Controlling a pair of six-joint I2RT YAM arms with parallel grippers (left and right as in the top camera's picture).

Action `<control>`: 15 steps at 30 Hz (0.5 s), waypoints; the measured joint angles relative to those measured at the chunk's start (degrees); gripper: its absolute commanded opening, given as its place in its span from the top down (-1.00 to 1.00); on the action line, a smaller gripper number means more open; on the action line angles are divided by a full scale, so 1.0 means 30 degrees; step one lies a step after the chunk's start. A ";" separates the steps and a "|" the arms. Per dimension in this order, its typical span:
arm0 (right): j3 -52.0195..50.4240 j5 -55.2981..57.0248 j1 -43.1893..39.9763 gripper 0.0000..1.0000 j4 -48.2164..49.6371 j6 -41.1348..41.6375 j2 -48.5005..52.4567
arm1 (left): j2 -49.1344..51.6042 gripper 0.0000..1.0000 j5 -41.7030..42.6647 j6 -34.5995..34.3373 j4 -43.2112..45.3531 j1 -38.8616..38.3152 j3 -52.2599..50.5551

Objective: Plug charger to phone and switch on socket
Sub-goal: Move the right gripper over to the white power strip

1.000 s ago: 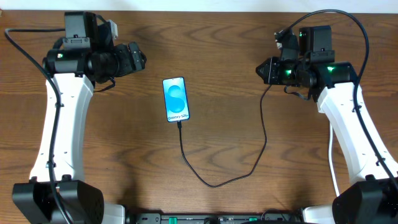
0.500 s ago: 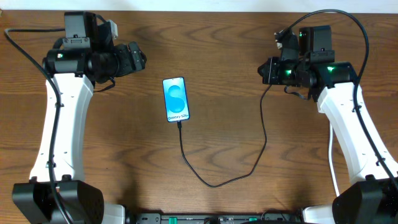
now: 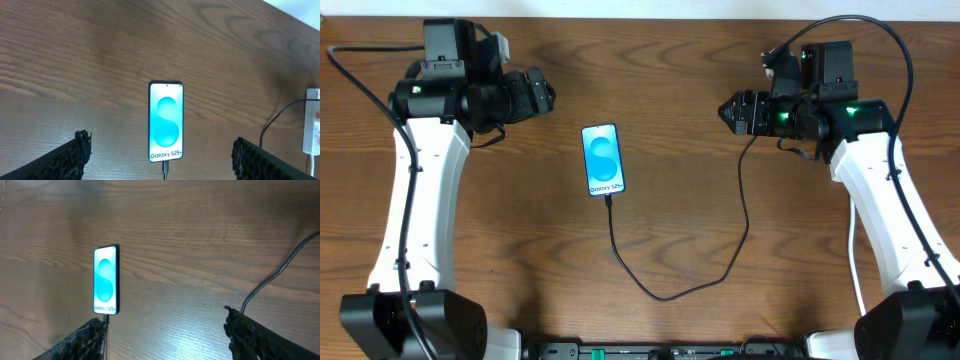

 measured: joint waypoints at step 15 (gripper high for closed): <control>0.0000 0.0627 0.0000 -0.98 -0.0007 -0.0007 0.0000 | 0.0000 -0.84 0.0000 0.0000 0.0000 0.0000 0.0000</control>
